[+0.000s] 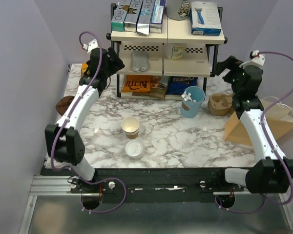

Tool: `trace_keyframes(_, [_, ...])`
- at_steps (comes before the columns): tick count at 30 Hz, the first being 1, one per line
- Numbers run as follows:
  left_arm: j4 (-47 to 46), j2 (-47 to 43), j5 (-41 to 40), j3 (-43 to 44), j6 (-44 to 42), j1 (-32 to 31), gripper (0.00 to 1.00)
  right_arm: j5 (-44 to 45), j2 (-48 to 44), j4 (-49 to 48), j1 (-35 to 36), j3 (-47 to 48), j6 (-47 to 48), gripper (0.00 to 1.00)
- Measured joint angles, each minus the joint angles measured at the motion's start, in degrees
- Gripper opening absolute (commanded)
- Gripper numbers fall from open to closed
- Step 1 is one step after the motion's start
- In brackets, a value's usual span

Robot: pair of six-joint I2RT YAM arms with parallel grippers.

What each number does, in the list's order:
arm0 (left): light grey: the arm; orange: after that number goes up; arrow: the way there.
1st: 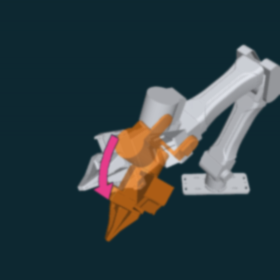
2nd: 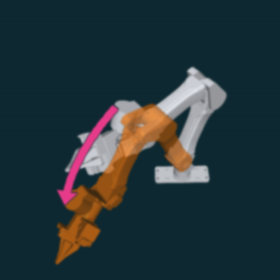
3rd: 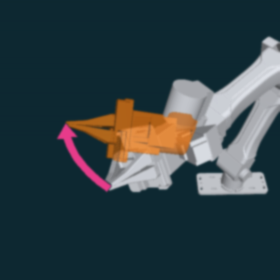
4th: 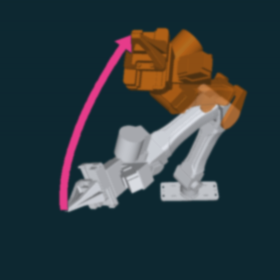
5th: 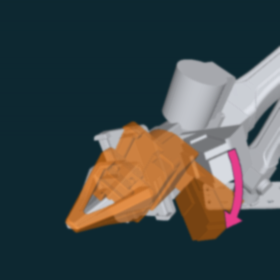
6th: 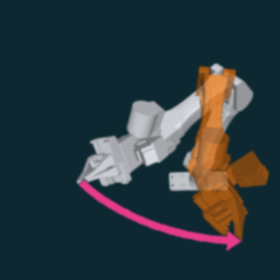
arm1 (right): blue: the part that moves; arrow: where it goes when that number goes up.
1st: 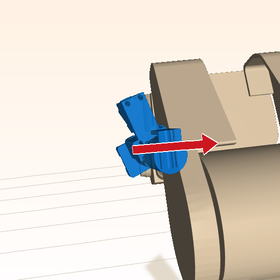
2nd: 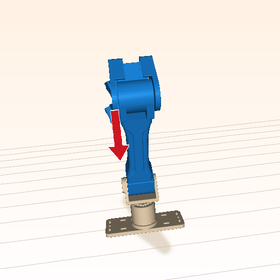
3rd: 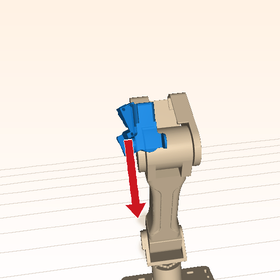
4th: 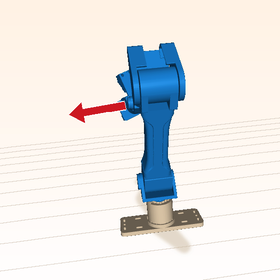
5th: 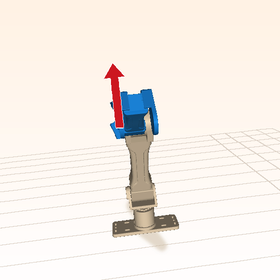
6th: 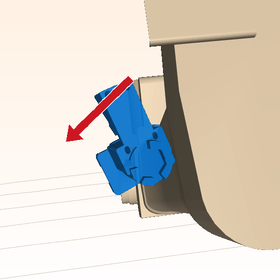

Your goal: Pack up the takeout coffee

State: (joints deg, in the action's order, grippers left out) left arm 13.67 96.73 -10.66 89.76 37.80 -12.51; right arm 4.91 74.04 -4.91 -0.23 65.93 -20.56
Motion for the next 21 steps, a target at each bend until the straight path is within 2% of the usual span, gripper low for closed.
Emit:
trace_keyframes(4, [1.3, -11.6, -0.3, -10.0, 1.1, -0.8, 0.99, -0.7, -9.5, 4.7, 0.0, -7.6, -1.6, 1.0])
trace_keyframes(7, [1.6, -22.4, -0.4, -21.9, 2.3, -2.6, 0.99, -3.5, -17.5, 8.8, 0.2, -14.3, -2.5, 1.0])
trace_keyframes(11, [2.9, -33.1, 0.6, -35.1, 3.3, -5.6, 0.99, -7.9, -24.8, 13.8, 2.9, -17.7, -2.3, 1.0])
trace_keyframes(15, [2.5, -38.1, 5.5, -43.9, 3.8, -7.4, 0.99, -11.7, -29.0, 15.8, 8.0, -19.8, -1.6, 1.0])
trace_keyframes(18, [2.4, -38.4, 8.9, -46.8, 4.0, -8.5, 0.99, -14.4, -31.2, 17.6, 12.0, -21.6, -0.2, 1.0])
trace_keyframes(21, [2.3, -37.2, 9.9, -47.3, 4.1, -9.8, 0.92, -15.7, -31.5, 18.5, 17.9, -22.7, 1.0, 1.0])
